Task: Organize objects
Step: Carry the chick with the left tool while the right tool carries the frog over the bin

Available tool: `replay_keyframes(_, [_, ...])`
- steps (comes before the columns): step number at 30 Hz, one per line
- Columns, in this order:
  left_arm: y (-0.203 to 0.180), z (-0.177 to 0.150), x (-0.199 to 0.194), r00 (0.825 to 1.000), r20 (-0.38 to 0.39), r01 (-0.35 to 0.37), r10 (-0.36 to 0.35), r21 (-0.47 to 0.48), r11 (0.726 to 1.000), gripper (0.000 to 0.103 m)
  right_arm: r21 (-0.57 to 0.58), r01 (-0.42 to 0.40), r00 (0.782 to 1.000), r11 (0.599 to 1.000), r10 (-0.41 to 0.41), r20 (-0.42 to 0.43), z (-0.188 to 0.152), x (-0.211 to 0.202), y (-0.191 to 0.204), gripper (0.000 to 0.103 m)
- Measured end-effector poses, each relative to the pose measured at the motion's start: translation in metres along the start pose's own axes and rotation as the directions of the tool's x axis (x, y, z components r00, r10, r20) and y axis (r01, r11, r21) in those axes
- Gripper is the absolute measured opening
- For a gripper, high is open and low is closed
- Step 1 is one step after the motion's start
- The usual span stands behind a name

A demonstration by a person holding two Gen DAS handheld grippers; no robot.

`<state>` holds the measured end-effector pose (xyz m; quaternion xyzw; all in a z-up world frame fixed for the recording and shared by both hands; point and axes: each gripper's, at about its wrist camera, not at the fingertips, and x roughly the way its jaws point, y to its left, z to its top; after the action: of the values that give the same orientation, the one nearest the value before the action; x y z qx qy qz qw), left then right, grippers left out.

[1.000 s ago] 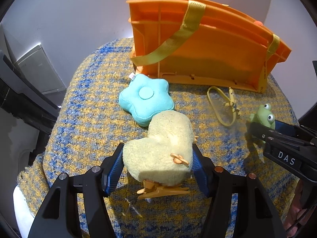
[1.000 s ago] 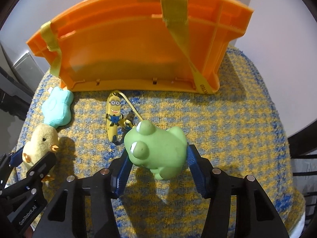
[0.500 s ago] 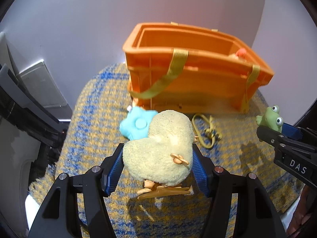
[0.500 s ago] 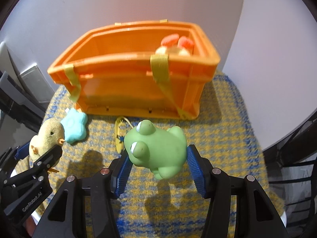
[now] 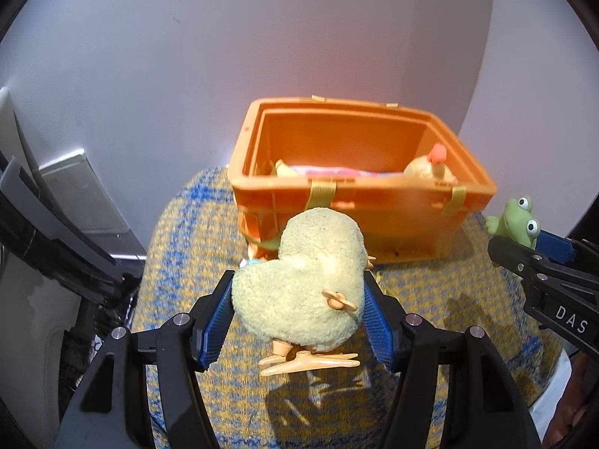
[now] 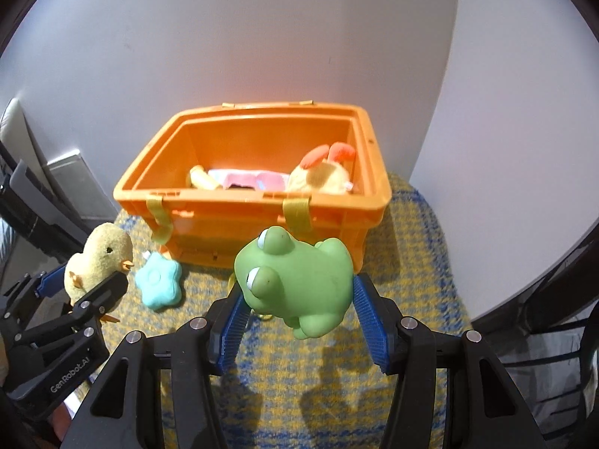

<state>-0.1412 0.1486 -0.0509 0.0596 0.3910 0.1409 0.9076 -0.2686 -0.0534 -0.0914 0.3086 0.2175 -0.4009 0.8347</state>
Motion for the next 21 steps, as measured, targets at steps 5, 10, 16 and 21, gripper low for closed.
replay_keyframes(5, [-0.002, 0.018, -0.004, 0.999, 0.030, 0.013, -0.014, 0.025, 1.000, 0.063, 0.009, -0.003, 1.000, 1.000, 0.002, 0.026, 0.013, -0.008, -0.005, 0.055])
replay_keyframes(10, [-0.005, 0.035, -0.005, 0.998, 0.055, 0.018, -0.021, 0.043, 0.999, 0.063, 0.012, -0.004, 0.999, 1.000, 0.004, 0.054, 0.029, -0.011, -0.007, 0.055])
replay_keyframes(16, [-0.006, 0.054, -0.002, 0.996, 0.079, 0.023, -0.028, 0.060, 0.998, 0.063, 0.007, -0.004, 0.996, 1.000, 0.004, 0.086, 0.048, -0.013, -0.007, 0.055])
replay_keyframes(21, [-0.006, 0.070, 0.002, 0.995, 0.095, 0.028, -0.036, 0.075, 0.997, 0.063, 0.012, -0.006, 0.995, 1.000, 0.005, 0.099, 0.063, -0.010, -0.009, 0.055])
